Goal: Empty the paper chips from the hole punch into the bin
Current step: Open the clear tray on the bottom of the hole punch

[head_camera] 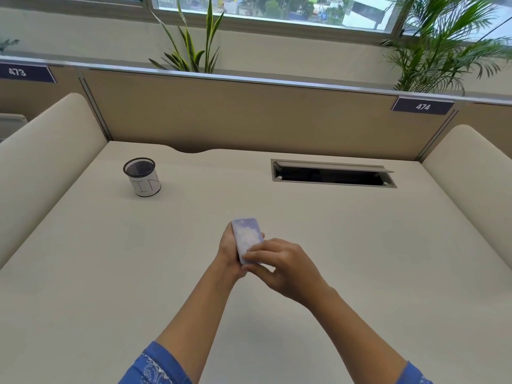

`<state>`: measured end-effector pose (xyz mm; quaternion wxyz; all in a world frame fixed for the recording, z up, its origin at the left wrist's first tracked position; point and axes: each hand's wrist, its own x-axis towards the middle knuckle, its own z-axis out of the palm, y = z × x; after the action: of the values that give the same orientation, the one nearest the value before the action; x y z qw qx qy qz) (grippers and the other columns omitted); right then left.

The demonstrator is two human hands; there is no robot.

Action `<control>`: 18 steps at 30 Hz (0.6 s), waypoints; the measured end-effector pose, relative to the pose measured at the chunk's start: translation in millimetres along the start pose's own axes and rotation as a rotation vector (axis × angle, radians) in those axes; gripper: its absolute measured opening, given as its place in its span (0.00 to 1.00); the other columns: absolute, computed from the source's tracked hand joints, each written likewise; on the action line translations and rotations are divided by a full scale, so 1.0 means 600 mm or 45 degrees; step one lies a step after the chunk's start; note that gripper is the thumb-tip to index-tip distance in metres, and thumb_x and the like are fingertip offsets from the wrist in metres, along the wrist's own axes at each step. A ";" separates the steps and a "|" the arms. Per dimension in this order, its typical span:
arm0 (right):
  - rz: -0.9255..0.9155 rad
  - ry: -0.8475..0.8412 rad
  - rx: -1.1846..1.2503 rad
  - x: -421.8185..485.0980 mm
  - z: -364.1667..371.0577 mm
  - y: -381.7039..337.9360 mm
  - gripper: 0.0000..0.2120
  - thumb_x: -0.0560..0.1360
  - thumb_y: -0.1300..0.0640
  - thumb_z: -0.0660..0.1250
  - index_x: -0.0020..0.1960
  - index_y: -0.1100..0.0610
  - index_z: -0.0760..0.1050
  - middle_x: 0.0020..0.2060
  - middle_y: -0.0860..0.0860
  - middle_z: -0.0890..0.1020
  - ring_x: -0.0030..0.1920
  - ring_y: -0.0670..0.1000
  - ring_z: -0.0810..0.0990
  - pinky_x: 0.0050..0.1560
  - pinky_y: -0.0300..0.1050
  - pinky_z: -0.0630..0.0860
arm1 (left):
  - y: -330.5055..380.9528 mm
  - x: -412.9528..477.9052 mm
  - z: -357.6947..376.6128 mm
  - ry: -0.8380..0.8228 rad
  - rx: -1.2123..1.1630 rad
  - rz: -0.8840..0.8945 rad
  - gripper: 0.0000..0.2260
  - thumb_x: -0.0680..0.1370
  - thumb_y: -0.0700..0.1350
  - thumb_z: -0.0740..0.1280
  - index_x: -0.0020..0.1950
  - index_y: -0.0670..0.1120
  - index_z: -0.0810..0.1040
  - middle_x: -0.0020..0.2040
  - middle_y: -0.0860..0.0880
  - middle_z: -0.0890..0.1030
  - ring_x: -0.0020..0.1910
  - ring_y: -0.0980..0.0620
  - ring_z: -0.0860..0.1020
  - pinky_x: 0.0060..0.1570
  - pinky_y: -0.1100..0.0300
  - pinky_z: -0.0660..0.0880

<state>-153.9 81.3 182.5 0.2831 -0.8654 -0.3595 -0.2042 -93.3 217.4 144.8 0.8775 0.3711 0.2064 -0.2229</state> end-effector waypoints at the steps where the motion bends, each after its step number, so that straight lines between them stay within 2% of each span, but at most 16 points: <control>1: -0.017 0.010 -0.008 -0.001 0.001 0.000 0.04 0.73 0.58 0.74 0.46 0.58 0.84 0.41 0.50 0.87 0.38 0.54 0.83 0.35 0.48 0.79 | -0.001 0.001 0.000 0.014 0.008 0.005 0.23 0.77 0.51 0.55 0.27 0.42 0.76 0.24 0.45 0.74 0.21 0.50 0.73 0.22 0.64 0.72; 4: -0.055 0.012 -0.015 -0.004 0.002 0.000 0.03 0.74 0.61 0.73 0.46 0.60 0.84 0.39 0.53 0.86 0.35 0.57 0.83 0.32 0.48 0.79 | -0.002 0.003 -0.001 0.020 0.012 0.008 0.22 0.74 0.51 0.56 0.28 0.41 0.77 0.26 0.45 0.75 0.22 0.49 0.73 0.24 0.62 0.71; 8: -0.038 0.043 -0.017 -0.005 0.004 0.000 0.04 0.76 0.61 0.70 0.46 0.60 0.83 0.34 0.54 0.83 0.30 0.57 0.78 0.28 0.49 0.75 | -0.003 0.004 -0.004 0.037 0.039 0.033 0.21 0.74 0.51 0.56 0.27 0.42 0.78 0.26 0.45 0.76 0.23 0.50 0.73 0.25 0.63 0.71; 14: 0.026 0.211 0.048 -0.011 0.010 -0.005 0.03 0.74 0.64 0.71 0.48 0.60 0.81 0.35 0.53 0.81 0.30 0.55 0.76 0.26 0.47 0.74 | 0.004 -0.003 0.001 0.047 -0.040 -0.003 0.21 0.77 0.51 0.57 0.30 0.41 0.75 0.24 0.45 0.75 0.20 0.49 0.74 0.20 0.65 0.71; 16: 0.079 0.287 0.095 -0.015 0.014 -0.006 0.05 0.73 0.64 0.73 0.49 0.60 0.81 0.35 0.53 0.82 0.30 0.55 0.77 0.28 0.43 0.76 | 0.007 -0.004 0.001 0.056 -0.036 0.010 0.19 0.78 0.52 0.56 0.34 0.41 0.73 0.24 0.45 0.75 0.20 0.50 0.74 0.20 0.64 0.72; 18: 0.133 0.340 0.155 -0.018 0.018 -0.007 0.05 0.73 0.64 0.73 0.49 0.62 0.83 0.34 0.55 0.83 0.31 0.55 0.79 0.36 0.40 0.79 | 0.007 -0.004 0.002 0.065 -0.024 0.022 0.20 0.79 0.54 0.56 0.37 0.41 0.73 0.25 0.45 0.76 0.21 0.50 0.75 0.22 0.63 0.74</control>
<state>-162.2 85.3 169.6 0.3904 -0.8293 -0.2849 -0.2803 -92.6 219.8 149.3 0.8772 0.3702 0.2276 -0.2040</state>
